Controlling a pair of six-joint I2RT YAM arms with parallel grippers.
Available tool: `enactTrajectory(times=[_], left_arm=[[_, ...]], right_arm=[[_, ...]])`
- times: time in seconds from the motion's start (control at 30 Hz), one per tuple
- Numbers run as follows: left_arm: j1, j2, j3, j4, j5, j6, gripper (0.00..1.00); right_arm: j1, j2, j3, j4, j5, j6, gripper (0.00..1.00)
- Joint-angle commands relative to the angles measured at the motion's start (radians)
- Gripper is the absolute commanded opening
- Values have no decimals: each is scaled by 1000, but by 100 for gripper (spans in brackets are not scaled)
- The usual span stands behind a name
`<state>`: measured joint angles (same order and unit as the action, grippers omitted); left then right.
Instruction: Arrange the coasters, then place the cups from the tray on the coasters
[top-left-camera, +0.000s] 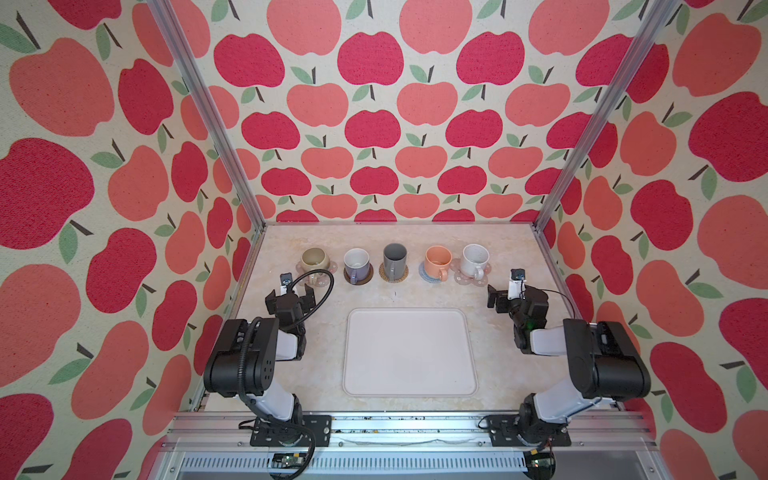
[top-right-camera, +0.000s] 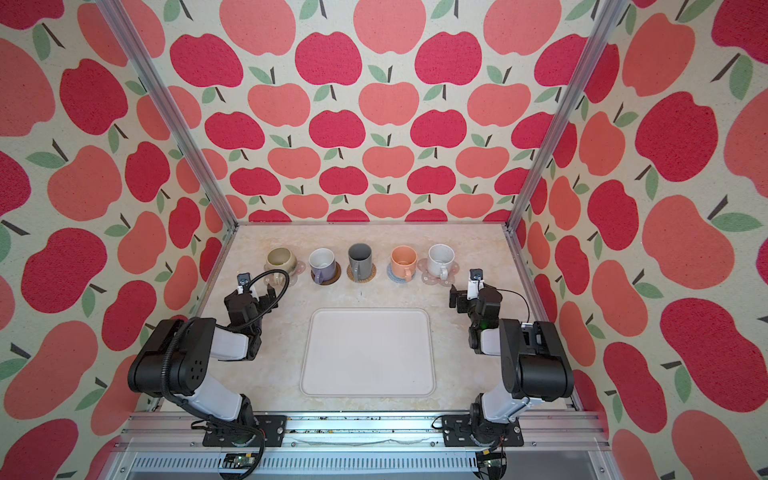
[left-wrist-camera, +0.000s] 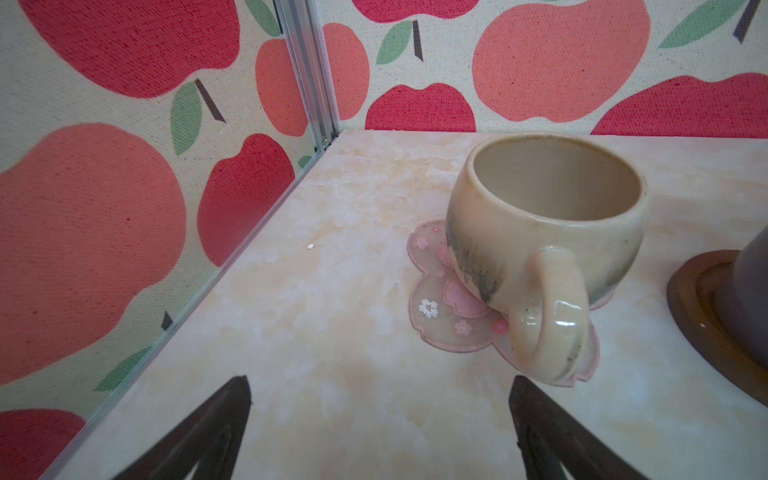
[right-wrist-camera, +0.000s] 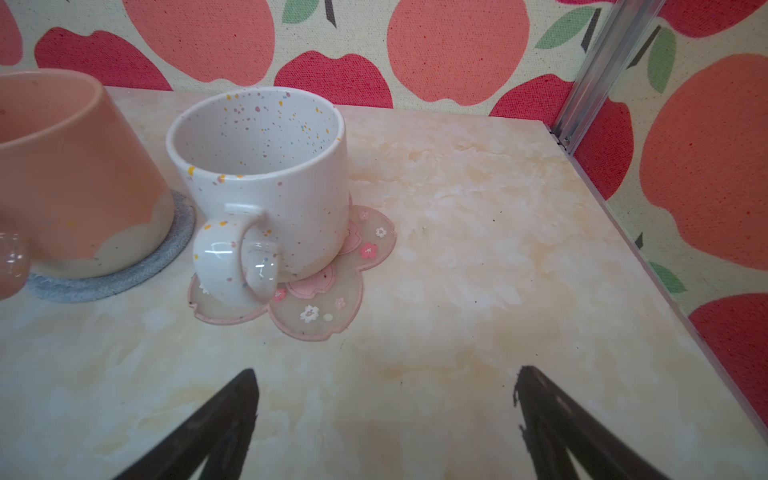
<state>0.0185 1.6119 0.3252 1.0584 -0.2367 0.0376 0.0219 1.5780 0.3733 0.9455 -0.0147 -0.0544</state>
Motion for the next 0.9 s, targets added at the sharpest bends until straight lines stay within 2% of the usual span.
enactTrajectory(times=[0.0, 0.03, 0.1, 0.23, 0.87], left_arm=[[8, 6, -4, 34, 48, -32, 99], [11, 23, -2, 62, 47, -24, 99], [18, -2, 24, -35, 57, -42, 99], [47, 0, 49, -82, 92, -60, 99], [46, 2, 48, -75, 96, -56, 99]], right_arm=[[-2, 4, -8, 32, -19, 19, 99], [-2, 5, -8, 33, -7, 22, 99], [-3, 3, -13, 43, 4, 27, 99], [-3, 4, -9, 38, 2, 25, 99], [14, 4, -3, 27, 38, 14, 99]])
